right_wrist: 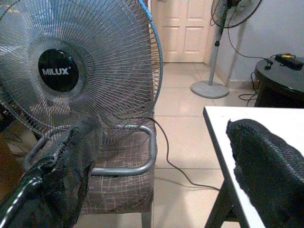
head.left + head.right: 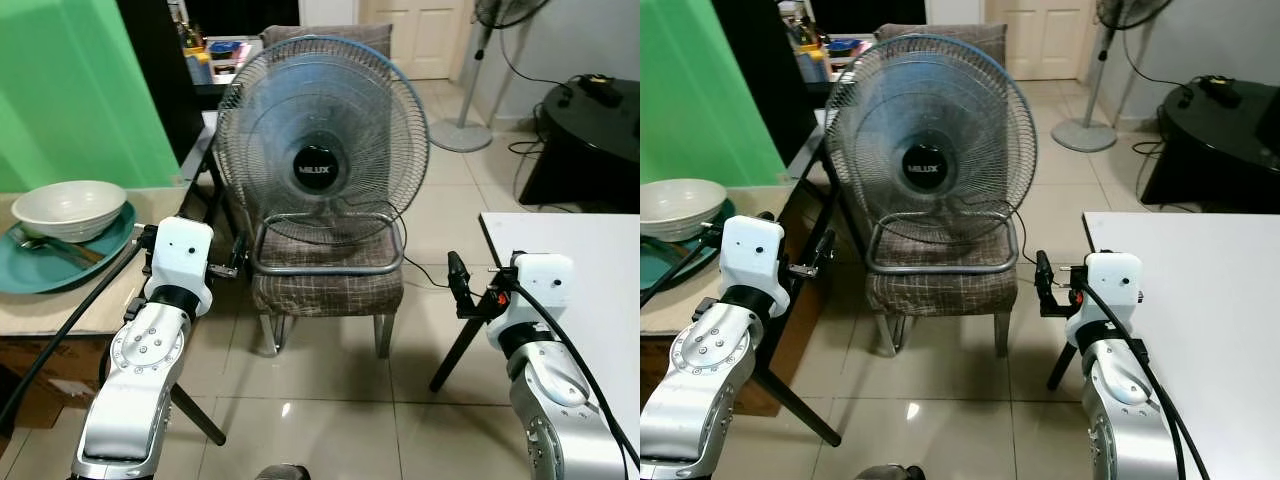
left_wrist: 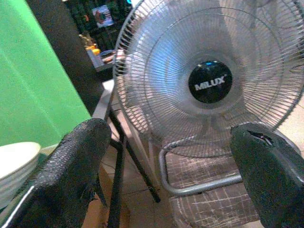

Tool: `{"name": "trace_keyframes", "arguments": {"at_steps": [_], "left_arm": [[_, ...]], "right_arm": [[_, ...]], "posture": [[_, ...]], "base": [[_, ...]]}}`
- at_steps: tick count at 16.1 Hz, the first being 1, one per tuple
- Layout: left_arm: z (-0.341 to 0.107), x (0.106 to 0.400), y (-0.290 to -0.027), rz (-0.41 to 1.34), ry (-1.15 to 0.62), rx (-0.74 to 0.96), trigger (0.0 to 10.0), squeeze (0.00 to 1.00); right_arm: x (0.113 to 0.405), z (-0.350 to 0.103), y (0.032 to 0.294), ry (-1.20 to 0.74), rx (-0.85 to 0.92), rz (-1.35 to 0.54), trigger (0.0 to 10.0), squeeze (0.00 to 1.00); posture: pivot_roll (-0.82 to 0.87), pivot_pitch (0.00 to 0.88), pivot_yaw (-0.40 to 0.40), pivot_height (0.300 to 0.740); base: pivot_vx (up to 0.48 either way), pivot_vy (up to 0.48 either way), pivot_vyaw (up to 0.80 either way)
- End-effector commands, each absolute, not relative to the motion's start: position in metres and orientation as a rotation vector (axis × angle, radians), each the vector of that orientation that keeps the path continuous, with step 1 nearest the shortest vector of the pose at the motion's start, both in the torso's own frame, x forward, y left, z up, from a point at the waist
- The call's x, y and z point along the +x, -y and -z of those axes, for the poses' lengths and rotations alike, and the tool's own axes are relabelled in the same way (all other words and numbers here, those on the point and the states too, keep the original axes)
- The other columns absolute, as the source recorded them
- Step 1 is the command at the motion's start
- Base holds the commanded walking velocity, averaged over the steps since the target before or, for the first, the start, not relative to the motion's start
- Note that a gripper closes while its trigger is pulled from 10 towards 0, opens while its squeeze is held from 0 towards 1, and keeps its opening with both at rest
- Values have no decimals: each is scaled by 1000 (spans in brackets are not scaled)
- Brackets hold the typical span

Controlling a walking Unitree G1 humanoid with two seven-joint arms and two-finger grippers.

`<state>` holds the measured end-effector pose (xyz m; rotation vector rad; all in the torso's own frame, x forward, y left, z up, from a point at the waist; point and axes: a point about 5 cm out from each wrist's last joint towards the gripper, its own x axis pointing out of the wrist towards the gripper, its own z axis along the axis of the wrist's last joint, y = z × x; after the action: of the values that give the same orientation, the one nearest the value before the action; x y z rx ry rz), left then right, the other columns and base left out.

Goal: Setting the table

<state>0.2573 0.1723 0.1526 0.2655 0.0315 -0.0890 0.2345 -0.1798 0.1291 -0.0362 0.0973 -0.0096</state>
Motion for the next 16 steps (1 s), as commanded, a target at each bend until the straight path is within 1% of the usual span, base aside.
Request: {"name": "trace_keyframes", "arguments": {"at_steps": [1, 4, 5, 7, 9, 13, 16], "left_arm": [[-154, 256, -175, 89, -39, 267, 10000, 0], [-154, 255, -176, 82, -48, 251, 10000, 0], [-154, 254, -177, 80, -52, 250, 10000, 0], [-154, 255, -176, 85, -55, 251, 10000, 0], [-155, 256, -175, 88, -54, 252, 10000, 0], [-157, 255, -176, 85, -55, 260, 10000, 0], [-157, 253, -177, 78, -57, 258, 10000, 0]], "right_arm": [[237, -133, 174, -82, -41, 10, 10000, 0], [237, -137, 177, -47, -30, 23, 10000, 0], [237, -140, 177, -30, 28, 7, 10000, 0], [238, -143, 179, 1, 37, 26, 10000, 0], [239, -137, 178, -56, 54, 1, 10000, 0], [237, -135, 165, -59, 104, -92, 10000, 0], [236, -133, 167, -69, 114, -88, 10000, 0]], "posture": [[98, 0, 60, 740], [98, 0, 59, 740], [93, 0, 66, 740], [92, 0, 72, 740], [102, 0, 73, 740], [115, 0, 72, 740], [117, 0, 69, 740]], "base": [[0, 424, 0], [0, 423, 0], [0, 420, 0], [0, 403, 0], [0, 399, 0], [0, 391, 0], [0, 379, 0]]}}
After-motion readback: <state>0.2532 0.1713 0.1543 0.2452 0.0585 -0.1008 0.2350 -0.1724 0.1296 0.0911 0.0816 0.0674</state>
